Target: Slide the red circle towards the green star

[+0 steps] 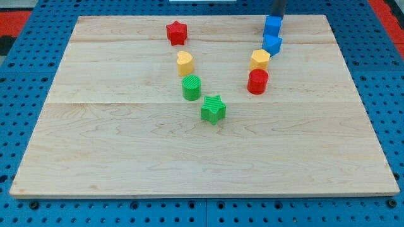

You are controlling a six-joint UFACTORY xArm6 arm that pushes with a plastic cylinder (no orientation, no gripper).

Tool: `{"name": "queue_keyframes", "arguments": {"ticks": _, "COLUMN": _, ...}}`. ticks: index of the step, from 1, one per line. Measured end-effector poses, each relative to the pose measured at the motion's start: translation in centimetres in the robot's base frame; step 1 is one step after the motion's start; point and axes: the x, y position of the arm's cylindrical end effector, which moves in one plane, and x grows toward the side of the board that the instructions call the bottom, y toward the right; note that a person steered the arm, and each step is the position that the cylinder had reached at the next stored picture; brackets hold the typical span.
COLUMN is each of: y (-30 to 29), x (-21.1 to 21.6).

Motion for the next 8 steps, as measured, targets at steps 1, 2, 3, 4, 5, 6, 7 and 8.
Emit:
{"name": "queue_keyframes", "arguments": {"ticks": 1, "y": 0.7, "x": -0.1}}
{"name": "queue_keyframes", "arguments": {"ticks": 2, "y": 1.3, "x": 0.2}}
{"name": "queue_keyframes", "arguments": {"ticks": 3, "y": 2.8, "x": 1.0}}
{"name": "queue_keyframes", "arguments": {"ticks": 4, "y": 5.2, "x": 3.2}}
{"name": "queue_keyframes", "arguments": {"ticks": 5, "y": 5.8, "x": 6.3}}
{"name": "queue_keyframes", "arguments": {"ticks": 6, "y": 5.6, "x": 10.5}}
{"name": "queue_keyframes", "arguments": {"ticks": 7, "y": 5.3, "x": 12.6}}
{"name": "queue_keyframes", "arguments": {"ticks": 8, "y": 5.6, "x": 15.0}}
